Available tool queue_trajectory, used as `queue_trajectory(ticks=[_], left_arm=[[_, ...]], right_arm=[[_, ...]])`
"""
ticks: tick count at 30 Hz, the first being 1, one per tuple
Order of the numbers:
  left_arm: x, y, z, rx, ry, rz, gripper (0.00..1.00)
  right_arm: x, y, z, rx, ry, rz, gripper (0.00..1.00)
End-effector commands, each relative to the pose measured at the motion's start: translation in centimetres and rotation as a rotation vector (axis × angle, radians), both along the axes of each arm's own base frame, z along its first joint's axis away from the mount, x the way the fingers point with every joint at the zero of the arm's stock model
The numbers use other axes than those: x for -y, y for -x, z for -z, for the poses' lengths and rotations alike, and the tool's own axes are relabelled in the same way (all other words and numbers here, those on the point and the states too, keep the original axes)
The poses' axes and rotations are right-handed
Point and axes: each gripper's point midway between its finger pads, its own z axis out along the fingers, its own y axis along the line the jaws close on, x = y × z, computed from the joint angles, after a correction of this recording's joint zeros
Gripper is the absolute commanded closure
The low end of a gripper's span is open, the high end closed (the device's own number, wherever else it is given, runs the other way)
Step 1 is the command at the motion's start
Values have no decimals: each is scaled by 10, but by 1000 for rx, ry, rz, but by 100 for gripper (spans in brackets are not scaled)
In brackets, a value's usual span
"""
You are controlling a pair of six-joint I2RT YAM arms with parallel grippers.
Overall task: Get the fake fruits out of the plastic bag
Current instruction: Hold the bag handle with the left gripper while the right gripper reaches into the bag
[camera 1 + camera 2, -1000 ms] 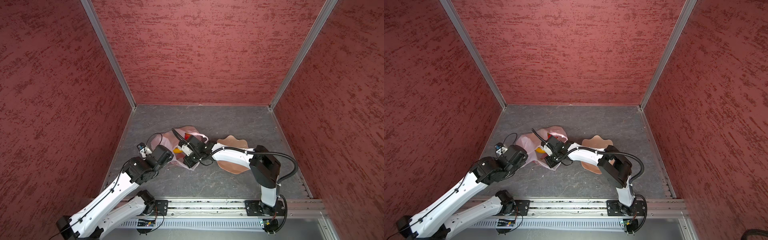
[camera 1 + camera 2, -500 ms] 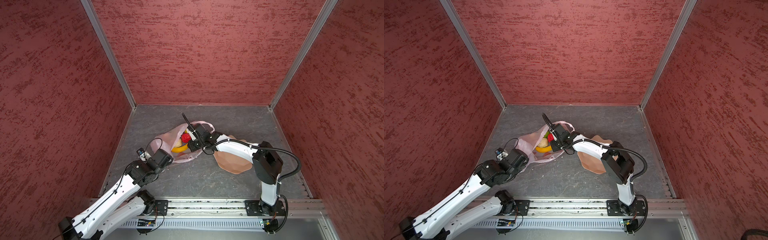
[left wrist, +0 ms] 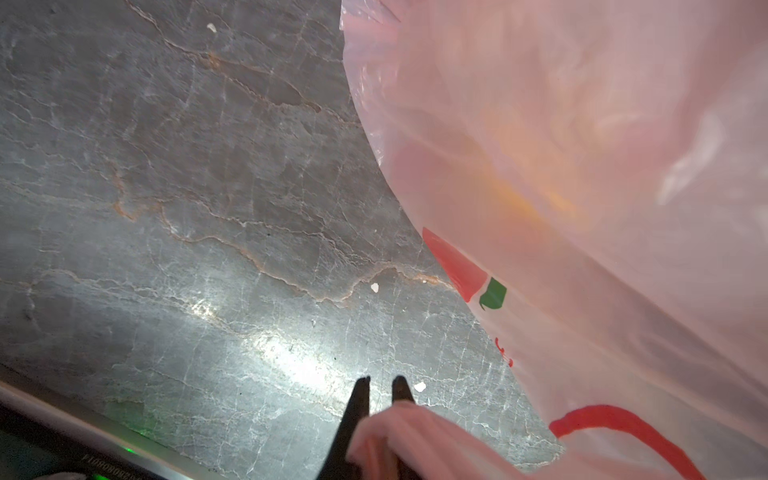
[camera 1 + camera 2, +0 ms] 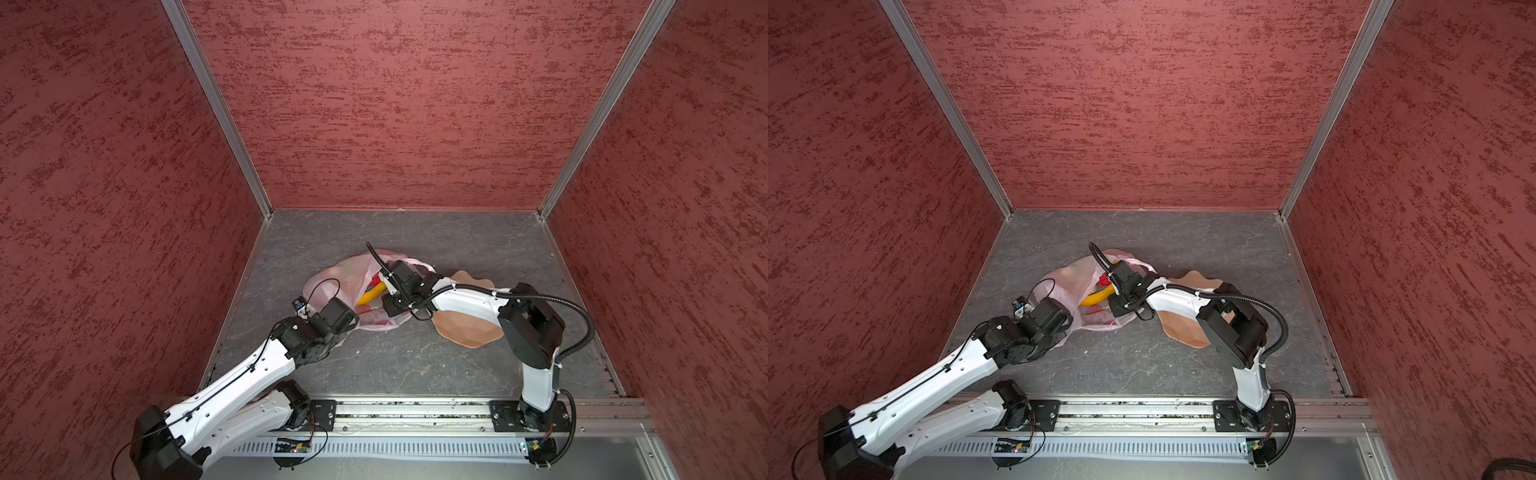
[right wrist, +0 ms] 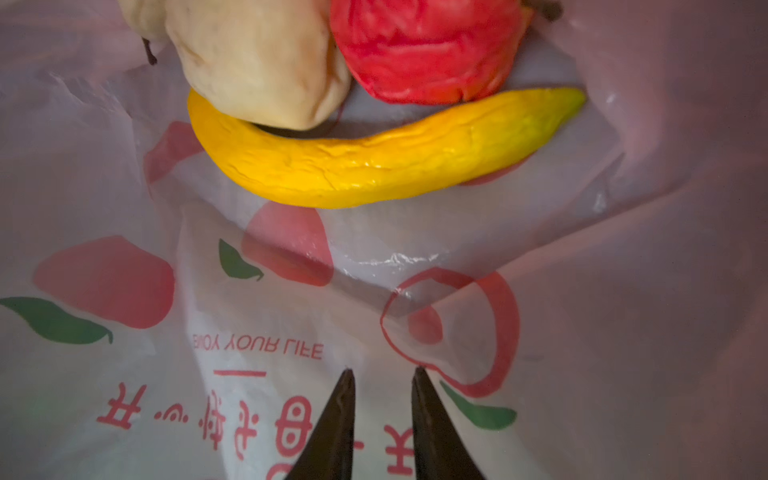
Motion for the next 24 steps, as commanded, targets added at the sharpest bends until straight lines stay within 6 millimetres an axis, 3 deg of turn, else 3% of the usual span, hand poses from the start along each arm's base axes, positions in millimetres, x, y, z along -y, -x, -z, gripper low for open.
queue_trajectory(ticks=[1, 8, 14, 24], left_arm=[[2, 3, 5, -6, 8, -12, 87], [-7, 19, 16, -48, -36, -25, 87], [-10, 23, 14, -42, -41, -39, 87], [-20, 26, -7, 20, -14, -55, 87]], right_arm=[[0, 0, -11, 16, -24, 14, 74], [-2, -29, -45, 165, -29, 65, 64], [-15, -53, -56, 235, -59, 112, 58], [-41, -87, -51, 322, -65, 99, 33]])
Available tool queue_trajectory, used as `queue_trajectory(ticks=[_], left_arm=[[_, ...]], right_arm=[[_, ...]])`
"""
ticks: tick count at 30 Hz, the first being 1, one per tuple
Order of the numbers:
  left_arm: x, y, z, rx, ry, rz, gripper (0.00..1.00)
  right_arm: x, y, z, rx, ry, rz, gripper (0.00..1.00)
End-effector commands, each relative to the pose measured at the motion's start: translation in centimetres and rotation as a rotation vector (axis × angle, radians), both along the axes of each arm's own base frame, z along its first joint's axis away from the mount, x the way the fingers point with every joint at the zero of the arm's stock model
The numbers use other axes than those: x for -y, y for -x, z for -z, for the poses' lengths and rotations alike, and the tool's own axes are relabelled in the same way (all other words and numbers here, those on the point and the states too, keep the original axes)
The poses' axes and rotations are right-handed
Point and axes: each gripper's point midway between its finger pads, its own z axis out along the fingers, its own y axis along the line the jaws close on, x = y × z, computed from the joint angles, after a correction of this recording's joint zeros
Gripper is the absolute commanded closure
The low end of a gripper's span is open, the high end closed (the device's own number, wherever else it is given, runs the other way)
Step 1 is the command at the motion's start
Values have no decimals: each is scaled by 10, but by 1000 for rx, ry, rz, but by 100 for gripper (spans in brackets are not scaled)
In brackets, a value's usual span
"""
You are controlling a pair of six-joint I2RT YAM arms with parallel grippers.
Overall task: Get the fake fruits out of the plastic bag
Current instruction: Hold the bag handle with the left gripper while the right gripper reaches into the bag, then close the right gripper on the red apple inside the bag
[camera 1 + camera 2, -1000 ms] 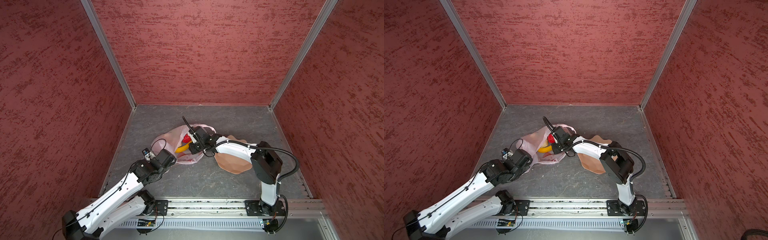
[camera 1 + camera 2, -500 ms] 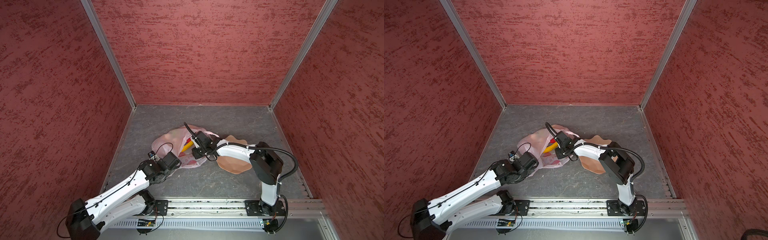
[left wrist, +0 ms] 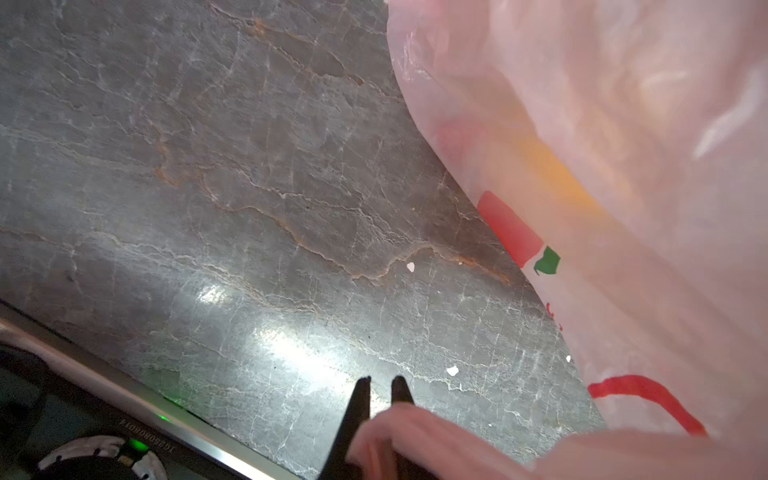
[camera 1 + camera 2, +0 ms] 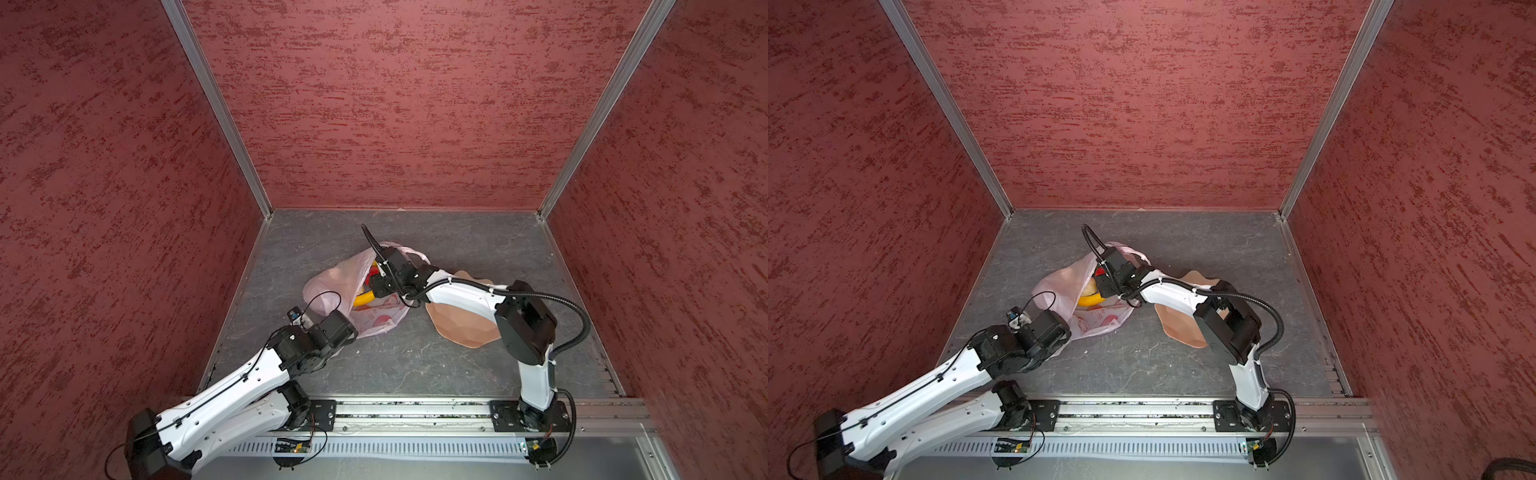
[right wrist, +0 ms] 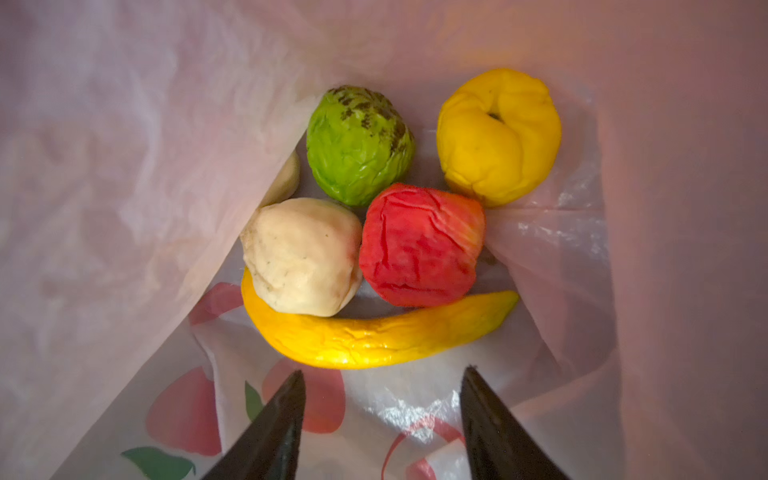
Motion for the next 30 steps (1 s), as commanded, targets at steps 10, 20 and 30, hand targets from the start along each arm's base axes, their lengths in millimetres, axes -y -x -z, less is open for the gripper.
queue_trajectory(ticks=[10, 20, 30], left_arm=[[-7, 4, -9, 24, -1, -16, 88], [0, 1, -12, 45, 16, 19, 88], [-1, 1, -12, 57, 22, 22, 87]], right_arm=[[-9, -42, -4, 67, -48, 101, 18], [-11, -60, 12, 26, -98, 192, 17], [-10, -70, 29, 13, -94, 201, 15]])
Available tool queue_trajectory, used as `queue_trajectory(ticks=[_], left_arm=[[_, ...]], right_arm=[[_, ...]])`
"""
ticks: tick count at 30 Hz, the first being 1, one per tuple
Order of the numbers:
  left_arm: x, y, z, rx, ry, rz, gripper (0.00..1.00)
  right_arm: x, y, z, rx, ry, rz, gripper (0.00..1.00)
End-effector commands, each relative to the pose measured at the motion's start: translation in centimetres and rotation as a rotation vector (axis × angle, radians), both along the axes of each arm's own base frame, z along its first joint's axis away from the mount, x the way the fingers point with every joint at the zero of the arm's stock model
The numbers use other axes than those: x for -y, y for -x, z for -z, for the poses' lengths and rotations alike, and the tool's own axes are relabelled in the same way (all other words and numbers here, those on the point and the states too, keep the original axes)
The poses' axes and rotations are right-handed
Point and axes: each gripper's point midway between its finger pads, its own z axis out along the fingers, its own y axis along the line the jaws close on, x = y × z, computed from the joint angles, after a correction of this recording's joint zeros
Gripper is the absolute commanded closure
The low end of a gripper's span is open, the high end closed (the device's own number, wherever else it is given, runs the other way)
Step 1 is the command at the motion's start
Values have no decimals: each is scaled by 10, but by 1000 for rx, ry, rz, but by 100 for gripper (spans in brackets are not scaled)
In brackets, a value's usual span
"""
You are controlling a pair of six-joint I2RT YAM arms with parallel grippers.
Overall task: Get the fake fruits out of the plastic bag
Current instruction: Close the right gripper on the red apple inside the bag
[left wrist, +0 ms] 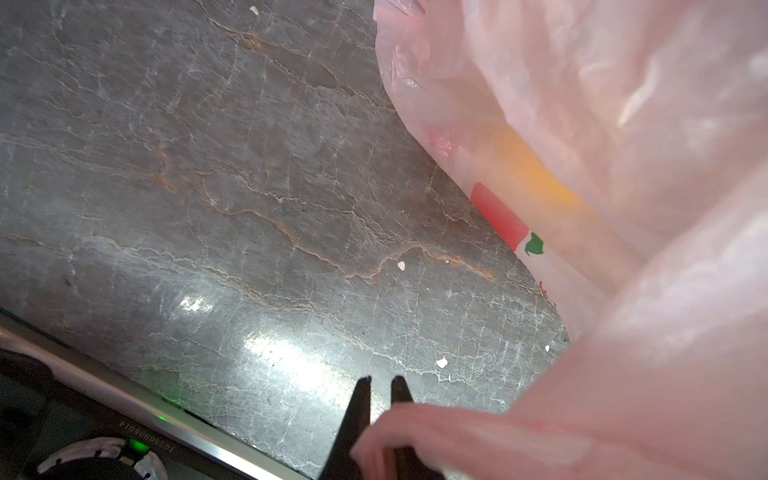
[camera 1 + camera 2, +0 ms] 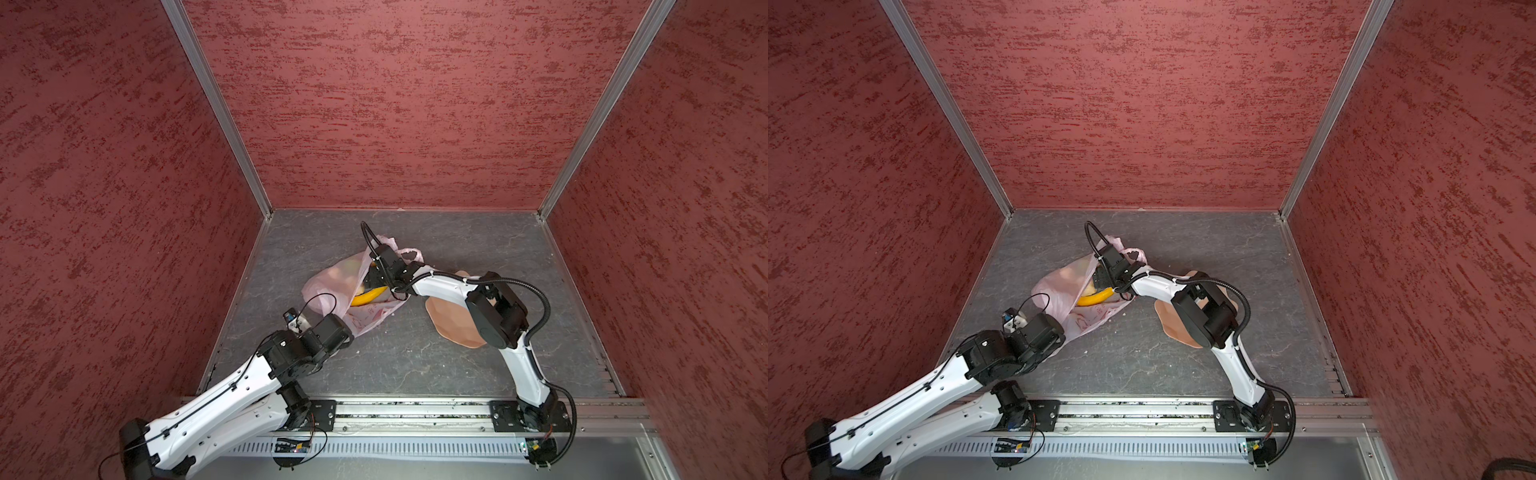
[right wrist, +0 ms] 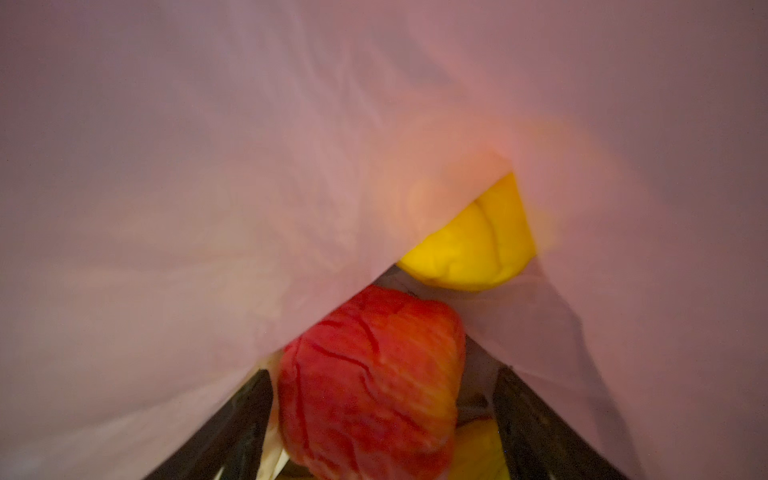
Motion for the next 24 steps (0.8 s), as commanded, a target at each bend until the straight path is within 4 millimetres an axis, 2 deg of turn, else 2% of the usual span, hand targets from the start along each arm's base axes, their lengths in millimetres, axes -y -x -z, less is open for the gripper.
queue_trajectory(ticks=[1, 12, 18, 24], left_arm=[[-1, -1, -5, 18, -1, 6, 87], [-2, 0, -3, 15, 0, 4, 87], [-1, -1, -3, 17, 3, 2, 87], [-1, -1, -3, 19, 3, -1, 87]], right_arm=[[-4, -14, -10, 29, -37, 28, 15], [-10, -15, 6, 4, -35, 17, 16], [-11, -17, 13, 4, -32, 18, 20], [-10, -16, 11, 9, -35, 14, 29]])
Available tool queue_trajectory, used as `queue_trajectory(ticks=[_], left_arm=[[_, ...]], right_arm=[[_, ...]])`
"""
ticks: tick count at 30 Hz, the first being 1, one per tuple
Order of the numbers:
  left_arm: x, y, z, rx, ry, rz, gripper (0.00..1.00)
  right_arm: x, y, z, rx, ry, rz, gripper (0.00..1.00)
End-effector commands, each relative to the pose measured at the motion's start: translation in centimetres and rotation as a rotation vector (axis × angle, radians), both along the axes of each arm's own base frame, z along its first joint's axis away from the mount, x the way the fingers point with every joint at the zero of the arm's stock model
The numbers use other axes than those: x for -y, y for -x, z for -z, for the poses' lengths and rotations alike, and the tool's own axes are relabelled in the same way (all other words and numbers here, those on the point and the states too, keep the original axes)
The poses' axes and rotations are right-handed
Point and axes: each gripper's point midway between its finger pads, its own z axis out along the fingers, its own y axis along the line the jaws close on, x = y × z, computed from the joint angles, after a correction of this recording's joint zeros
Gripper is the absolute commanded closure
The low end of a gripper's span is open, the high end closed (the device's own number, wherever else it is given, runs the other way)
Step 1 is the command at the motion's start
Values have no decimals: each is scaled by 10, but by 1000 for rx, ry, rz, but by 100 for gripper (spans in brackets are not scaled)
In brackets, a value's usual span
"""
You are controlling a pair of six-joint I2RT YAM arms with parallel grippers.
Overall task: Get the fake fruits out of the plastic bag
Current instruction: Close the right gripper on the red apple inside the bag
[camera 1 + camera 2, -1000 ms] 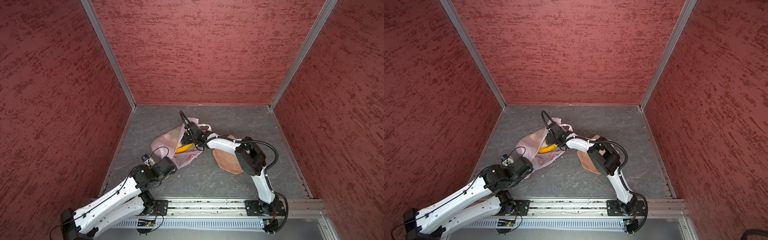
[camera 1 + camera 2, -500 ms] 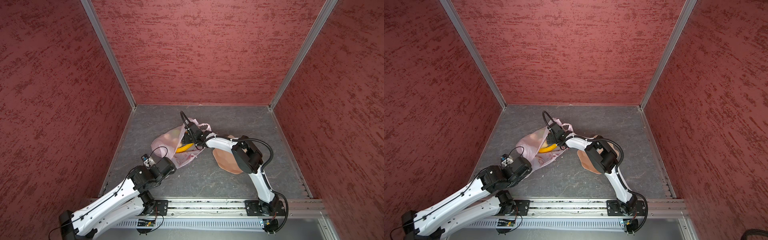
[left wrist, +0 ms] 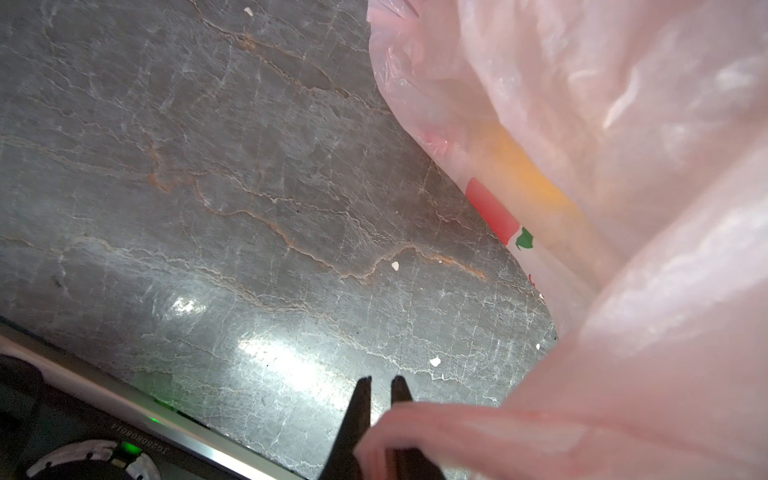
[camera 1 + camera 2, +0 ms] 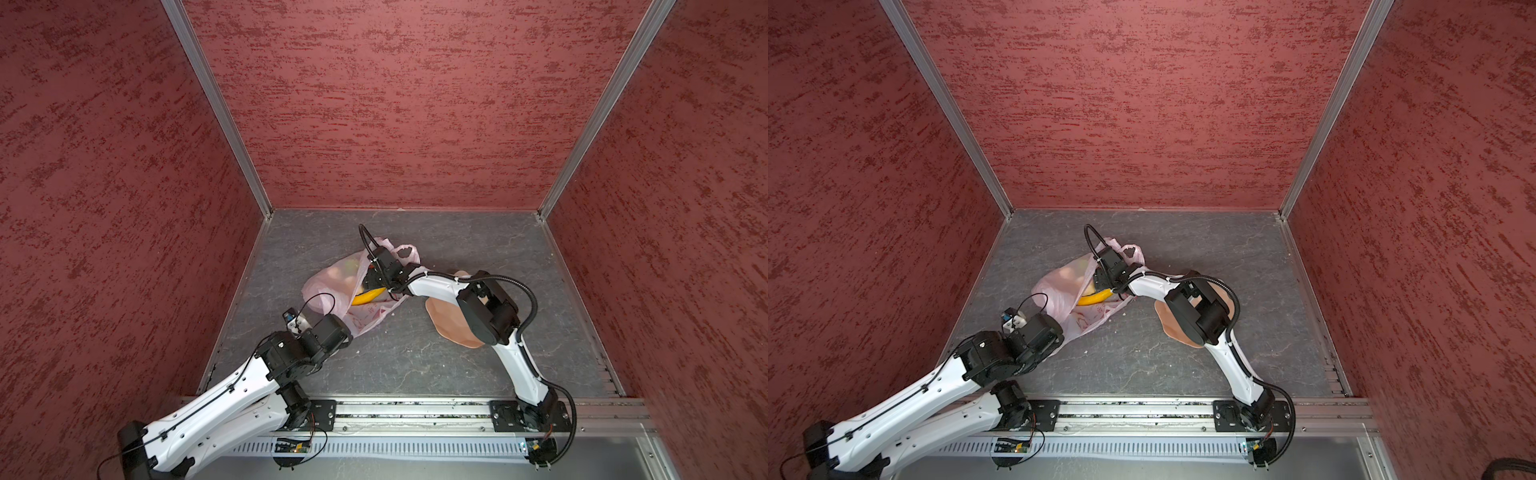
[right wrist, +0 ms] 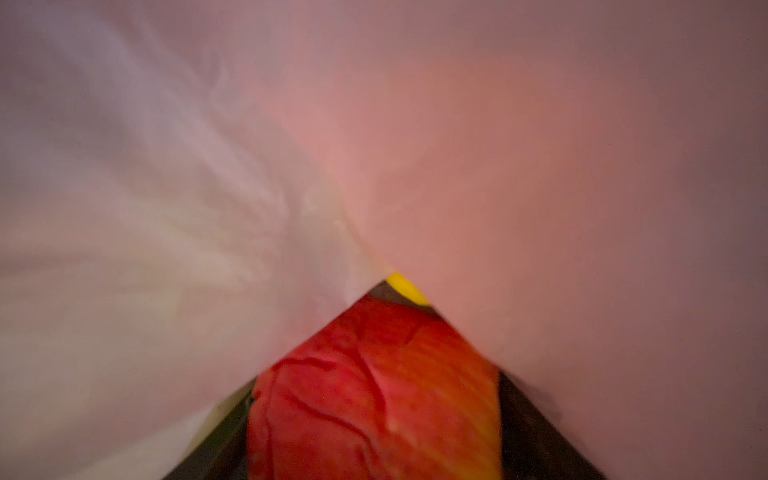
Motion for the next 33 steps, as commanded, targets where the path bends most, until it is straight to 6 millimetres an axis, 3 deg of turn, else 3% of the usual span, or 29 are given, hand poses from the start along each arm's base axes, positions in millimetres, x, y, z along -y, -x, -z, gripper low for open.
queue_trajectory(ticks=[1, 9, 17, 24, 33], left_arm=[[-2, -1, -2, 14, -7, -1, 87], [-5, -2, -6, 28, -10, -15, 87], [-10, -7, -15, 77, -9, -43, 87], [-1, -19, -24, 119, -8, -21, 87], [14, -45, -55, 205, -30, 36, 87]], right_arm=[[-2, -8, -12, 26, -39, 9, 30], [-1, 0, -29, 42, -64, -26, 50], [8, 24, -52, 37, -81, -96, 63], [14, 55, -67, 16, -68, -188, 67], [19, 101, -91, -40, -66, -341, 68]])
